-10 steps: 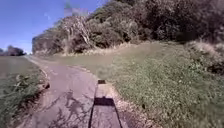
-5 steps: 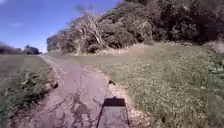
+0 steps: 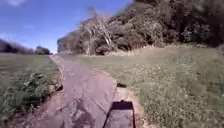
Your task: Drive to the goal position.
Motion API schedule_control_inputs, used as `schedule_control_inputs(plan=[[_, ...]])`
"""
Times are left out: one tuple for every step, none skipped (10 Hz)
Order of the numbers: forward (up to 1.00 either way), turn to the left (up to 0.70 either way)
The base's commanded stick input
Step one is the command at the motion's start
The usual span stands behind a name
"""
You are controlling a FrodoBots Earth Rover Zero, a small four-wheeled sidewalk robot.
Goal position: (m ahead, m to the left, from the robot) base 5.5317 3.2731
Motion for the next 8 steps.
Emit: schedule_control_inputs(plan=[[0.43,0.43],[0.42,0.42],[0.42,0.42],[0.43,0.43],[0.42,0.42],[0.43,0.43],[0.43,0.43],[0.44,0.44]])
